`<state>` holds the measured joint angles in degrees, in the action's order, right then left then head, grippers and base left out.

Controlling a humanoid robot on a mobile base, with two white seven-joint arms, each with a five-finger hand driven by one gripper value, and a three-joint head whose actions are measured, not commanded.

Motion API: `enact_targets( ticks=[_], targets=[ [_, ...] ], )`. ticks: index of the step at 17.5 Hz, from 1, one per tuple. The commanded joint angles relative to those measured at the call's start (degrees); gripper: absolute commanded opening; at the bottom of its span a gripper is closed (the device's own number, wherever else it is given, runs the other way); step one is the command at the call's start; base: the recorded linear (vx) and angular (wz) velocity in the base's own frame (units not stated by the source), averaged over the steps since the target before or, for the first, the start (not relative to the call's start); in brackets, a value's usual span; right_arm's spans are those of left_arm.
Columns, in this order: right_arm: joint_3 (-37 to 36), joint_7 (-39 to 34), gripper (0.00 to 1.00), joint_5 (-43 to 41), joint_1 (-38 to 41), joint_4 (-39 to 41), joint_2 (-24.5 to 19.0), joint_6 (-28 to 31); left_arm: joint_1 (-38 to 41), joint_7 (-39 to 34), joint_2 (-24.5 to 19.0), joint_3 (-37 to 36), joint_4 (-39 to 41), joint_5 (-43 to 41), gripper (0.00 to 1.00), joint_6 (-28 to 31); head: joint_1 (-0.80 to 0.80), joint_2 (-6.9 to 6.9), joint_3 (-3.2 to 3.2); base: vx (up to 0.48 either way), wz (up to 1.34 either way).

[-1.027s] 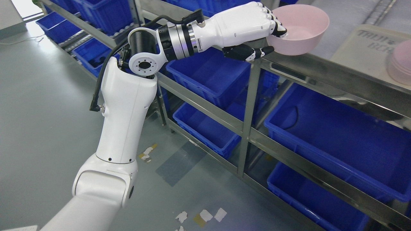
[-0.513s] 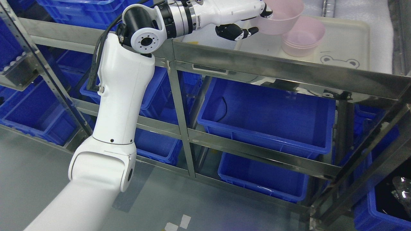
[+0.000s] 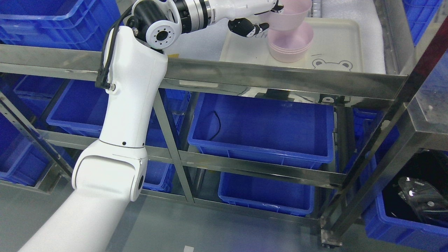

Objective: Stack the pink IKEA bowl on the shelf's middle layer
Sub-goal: 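Lower the pink bowl onto the stack of pink bowls on the tray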

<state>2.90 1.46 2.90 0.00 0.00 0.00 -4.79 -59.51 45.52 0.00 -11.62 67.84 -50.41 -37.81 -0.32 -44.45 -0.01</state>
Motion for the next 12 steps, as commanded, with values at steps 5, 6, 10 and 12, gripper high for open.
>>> enact_targets(
  ticks=[5,6,10,12],
  targets=[
    [0.0,0.0,1.00,0.0,1.2,1.0,1.0,0.0,2.3,1.8,-1.0,-0.3,-2.5,-3.8,0.05,0.7,0.00,0.00,0.00,0.035,-0.21],
    [0.0,0.0,1.00,0.0,1.2,1.0,1.0,0.0,2.4,2.0,-1.0,-0.3,-1.9,-4.1,0.05,0.7,0.00,0.00,0.00,0.035,-0.18],
    [0.0,0.0,1.00,0.0,1.2,1.0,1.0,0.0,2.4,1.5,-1.1,0.5,-1.8,-5.0,0.05,1.6,0.00,0.01,0.00,0.027,-0.12],
    [0.0,0.0,1.00,0.0,1.2,1.0,1.0,0.0,2.4,1.4,-1.2,0.5,-2.0,-5.4,0.05,1.7,0.00,0.01,0.00,0.002,-0.01]
  ],
)
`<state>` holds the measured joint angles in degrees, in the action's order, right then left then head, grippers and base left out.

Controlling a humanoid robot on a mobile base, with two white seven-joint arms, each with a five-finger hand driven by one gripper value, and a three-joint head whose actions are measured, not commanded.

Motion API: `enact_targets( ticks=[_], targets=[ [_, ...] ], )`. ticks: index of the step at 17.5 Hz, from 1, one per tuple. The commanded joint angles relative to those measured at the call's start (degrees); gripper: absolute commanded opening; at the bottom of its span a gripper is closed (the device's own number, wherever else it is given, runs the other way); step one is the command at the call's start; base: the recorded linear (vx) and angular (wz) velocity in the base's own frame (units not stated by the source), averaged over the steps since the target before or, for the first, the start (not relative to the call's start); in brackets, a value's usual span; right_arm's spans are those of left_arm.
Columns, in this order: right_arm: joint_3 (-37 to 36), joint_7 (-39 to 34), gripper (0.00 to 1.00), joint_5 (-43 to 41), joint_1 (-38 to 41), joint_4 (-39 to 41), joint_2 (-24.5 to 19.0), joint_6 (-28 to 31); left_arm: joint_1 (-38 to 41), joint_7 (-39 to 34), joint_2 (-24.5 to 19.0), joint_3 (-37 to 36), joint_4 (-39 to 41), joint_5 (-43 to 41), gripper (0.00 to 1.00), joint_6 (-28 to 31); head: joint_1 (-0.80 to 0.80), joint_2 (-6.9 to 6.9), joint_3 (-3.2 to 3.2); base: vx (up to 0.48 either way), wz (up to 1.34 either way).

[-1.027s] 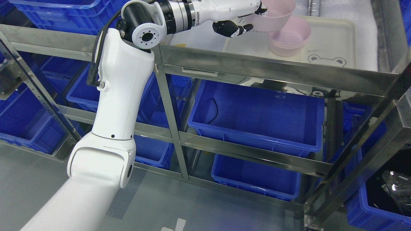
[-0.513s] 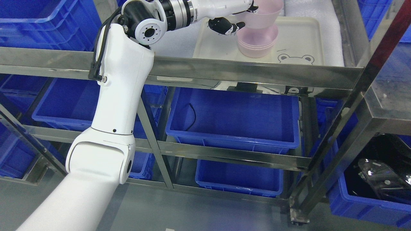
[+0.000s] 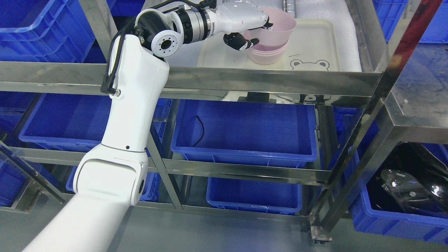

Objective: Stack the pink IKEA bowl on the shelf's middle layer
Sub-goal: 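Lower the pink bowl onto the stack of pink bowls on the tray, then open the left hand and release the pink bowl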

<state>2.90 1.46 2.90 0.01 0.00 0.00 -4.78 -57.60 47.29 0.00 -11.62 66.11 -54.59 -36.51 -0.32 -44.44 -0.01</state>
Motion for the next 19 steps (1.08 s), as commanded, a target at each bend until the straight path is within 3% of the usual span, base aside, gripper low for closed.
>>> enact_targets(
  ticks=[1,7,13,16,19],
  targets=[
    [0.0,0.0,1.00,0.0,1.2,1.0,1.0,0.0,0.5,-0.4,-1.2,0.9,-0.5,-1.9,0.05,0.4,0.00,0.00,0.00,-0.005,0.02],
    [0.0,0.0,1.00,0.0,1.2,1.0,1.0,0.0,0.3,-1.1,-1.0,1.7,-1.6,-2.0,0.08,0.4,0.00,0.00,0.00,-0.002,0.01],
    [0.0,0.0,1.00,0.0,1.2,1.0,1.0,0.0,0.3,-1.9,-1.0,1.4,-2.1,-2.0,0.54,0.4,0.00,0.00,0.00,0.000,0.00],
    [0.0,0.0,1.00,0.0,1.2,1.0,1.0,0.0,0.5,-1.9,-1.0,2.0,-1.5,-1.8,0.68,0.3,0.00,0.00,0.00,0.000,0.00],
    [0.0,0.0,1.00,0.0,1.2,1.0,1.0,0.0,0.2,-1.8,-1.0,9.0,2.2,1.2,0.85,0.0,0.00,0.00,0.00,0.000,0.00]
  ],
)
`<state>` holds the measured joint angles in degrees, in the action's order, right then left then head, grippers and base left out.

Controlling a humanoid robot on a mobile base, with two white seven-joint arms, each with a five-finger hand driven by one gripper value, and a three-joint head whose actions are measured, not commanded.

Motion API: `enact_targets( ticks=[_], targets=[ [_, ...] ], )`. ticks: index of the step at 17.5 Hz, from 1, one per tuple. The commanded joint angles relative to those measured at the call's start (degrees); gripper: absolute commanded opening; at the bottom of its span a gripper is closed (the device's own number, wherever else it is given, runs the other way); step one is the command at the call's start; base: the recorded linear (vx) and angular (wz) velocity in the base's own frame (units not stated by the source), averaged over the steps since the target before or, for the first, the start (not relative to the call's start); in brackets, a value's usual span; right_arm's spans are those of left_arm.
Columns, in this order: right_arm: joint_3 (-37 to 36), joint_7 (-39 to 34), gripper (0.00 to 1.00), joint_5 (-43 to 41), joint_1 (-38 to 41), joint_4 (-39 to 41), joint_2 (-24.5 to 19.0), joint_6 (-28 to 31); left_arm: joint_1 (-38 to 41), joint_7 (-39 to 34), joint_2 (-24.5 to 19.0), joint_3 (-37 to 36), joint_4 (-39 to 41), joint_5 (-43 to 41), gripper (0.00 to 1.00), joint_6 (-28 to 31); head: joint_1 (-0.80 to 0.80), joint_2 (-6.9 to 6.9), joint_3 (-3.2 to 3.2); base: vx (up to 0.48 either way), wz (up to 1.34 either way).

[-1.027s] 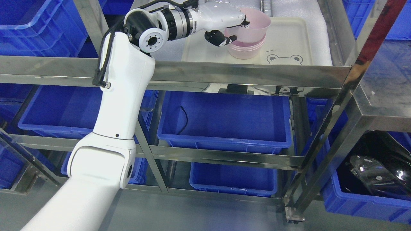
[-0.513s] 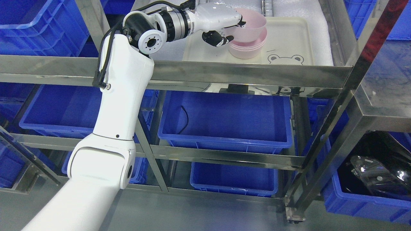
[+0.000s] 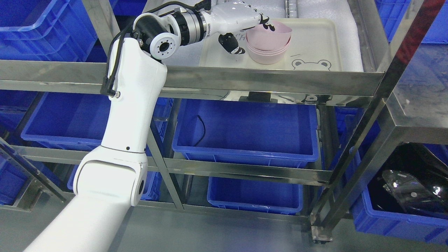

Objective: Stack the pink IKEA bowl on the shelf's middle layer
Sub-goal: 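Open the left hand and release the pink bowl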

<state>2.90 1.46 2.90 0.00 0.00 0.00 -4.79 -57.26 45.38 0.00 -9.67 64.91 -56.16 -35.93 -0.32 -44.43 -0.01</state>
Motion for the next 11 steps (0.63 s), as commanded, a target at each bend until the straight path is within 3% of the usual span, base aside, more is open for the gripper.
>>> enact_targets(
  ticks=[1,5,8,11],
  targets=[
    [0.0,0.0,1.00,0.0,1.2,1.0,1.0,0.0,0.0,0.2,-1.0,9.2,5.0,6.4,0.87,-0.4,0.00,0.00,0.00,0.000,0.00],
    [0.0,0.0,1.00,0.0,1.2,1.0,1.0,0.0,1.1,0.5,-1.0,6.3,7.6,36.9,0.88,0.2,0.00,0.00,0.00,0.000,0.00],
    [0.0,0.0,1.00,0.0,1.2,1.0,1.0,0.0,8.2,0.0,-1.0,-1.4,12.7,47.7,0.90,2.1,0.00,0.00,0.00,0.000,0.00],
    [0.0,0.0,1.00,0.0,1.2,1.0,1.0,0.0,19.6,-3.3,-1.0,-14.1,19.6,49.7,0.91,1.4,0.00,0.00,0.00,0.000,0.00]
  ],
)
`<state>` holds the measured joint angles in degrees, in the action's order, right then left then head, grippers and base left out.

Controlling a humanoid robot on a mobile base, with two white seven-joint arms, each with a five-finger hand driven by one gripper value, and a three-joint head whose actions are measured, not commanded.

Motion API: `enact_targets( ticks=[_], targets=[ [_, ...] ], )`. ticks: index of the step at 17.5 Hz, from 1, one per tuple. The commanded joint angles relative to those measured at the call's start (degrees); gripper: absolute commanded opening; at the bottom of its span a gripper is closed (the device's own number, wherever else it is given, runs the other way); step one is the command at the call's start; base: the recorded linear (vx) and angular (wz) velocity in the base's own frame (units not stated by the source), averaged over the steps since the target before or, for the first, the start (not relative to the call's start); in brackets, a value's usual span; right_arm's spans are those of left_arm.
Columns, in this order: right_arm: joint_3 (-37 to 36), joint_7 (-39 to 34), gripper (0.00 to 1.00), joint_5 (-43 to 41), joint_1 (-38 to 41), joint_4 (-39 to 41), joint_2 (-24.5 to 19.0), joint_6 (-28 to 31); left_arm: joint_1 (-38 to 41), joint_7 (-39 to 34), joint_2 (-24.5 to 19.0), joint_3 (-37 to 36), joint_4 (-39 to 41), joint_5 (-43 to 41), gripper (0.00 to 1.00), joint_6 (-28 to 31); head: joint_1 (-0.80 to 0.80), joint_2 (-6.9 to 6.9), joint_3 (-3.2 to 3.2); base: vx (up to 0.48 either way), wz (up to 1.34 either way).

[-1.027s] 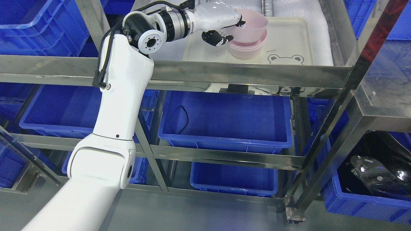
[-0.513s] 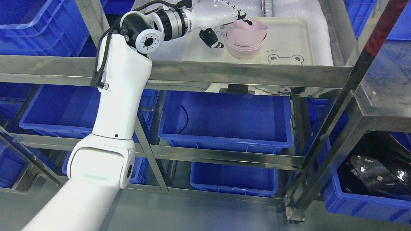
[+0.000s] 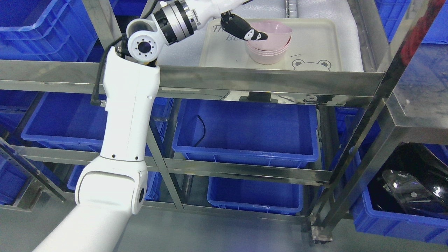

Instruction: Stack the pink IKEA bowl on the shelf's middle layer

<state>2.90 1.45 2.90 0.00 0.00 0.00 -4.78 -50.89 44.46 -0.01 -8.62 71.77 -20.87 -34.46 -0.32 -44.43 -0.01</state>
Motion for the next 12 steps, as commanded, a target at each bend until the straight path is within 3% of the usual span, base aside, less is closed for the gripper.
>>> enact_targets(
  ticks=[1,3,8,12],
  targets=[
    [0.0,0.0,1.00,0.0,1.2,1.0,1.0,0.0,16.9,-2.6,-1.0,-18.3,14.2,14.4,0.92,-0.2,0.00,0.00,0.00,0.000,0.00],
    [0.0,0.0,1.00,0.0,1.2,1.0,1.0,0.0,24.5,-2.5,-1.0,-22.1,15.3,14.0,0.92,-2.6,0.00,0.00,0.00,0.000,0.00],
    [0.0,0.0,1.00,0.0,1.2,1.0,1.0,0.0,42.3,-2.3,-1.0,-22.1,15.3,11.6,0.92,-10.5,0.00,0.00,0.00,0.000,0.00],
    [0.0,0.0,1.00,0.0,1.2,1.0,1.0,0.0,55.2,-6.3,-1.0,-12.6,10.2,11.8,0.92,-10.5,0.00,0.00,0.00,0.000,0.00]
  ],
)
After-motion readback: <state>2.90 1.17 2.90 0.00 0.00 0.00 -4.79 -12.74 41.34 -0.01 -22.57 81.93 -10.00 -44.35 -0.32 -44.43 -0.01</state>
